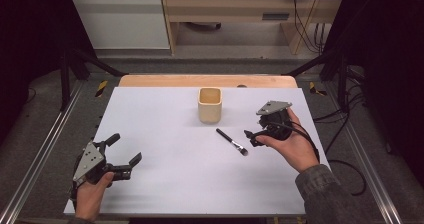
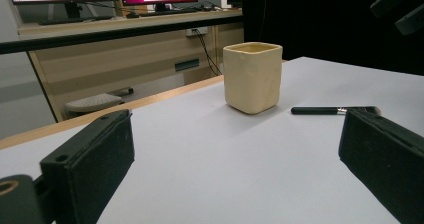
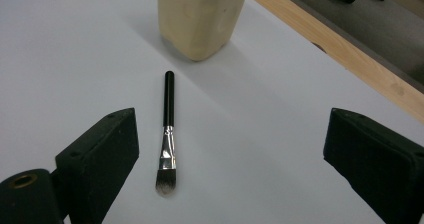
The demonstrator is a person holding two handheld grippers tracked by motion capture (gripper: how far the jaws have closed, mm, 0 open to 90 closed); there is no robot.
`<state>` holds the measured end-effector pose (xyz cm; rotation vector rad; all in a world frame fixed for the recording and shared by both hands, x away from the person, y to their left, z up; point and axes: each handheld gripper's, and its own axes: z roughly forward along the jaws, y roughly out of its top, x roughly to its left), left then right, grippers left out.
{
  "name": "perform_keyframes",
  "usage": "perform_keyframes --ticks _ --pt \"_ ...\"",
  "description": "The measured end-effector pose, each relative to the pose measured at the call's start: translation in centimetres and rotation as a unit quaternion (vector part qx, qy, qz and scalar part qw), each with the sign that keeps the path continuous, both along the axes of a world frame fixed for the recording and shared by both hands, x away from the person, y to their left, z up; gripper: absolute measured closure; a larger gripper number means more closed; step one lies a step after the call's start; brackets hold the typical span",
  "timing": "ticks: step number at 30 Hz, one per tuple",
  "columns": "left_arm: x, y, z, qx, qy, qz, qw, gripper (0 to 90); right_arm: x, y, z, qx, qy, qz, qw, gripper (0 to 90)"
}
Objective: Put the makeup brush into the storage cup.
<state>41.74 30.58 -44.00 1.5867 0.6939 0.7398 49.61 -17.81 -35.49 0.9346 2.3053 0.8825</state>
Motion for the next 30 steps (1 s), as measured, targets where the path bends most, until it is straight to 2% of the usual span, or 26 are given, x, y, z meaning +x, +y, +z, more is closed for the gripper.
perform_keyframes --ticks 11,30 --pt "0.0 0.2 0.1 -0.004 -0.001 0.002 1.0 0.9 1.2 0.9 -0.6 -0.009 0.016 0.004 0.9998 6.9" --pt "0.0 0.2 0.1 -0.008 -0.002 0.001 1.0 0.9 3.1 3.3 -2.7 -0.035 0.047 0.012 0.9982 8.2"
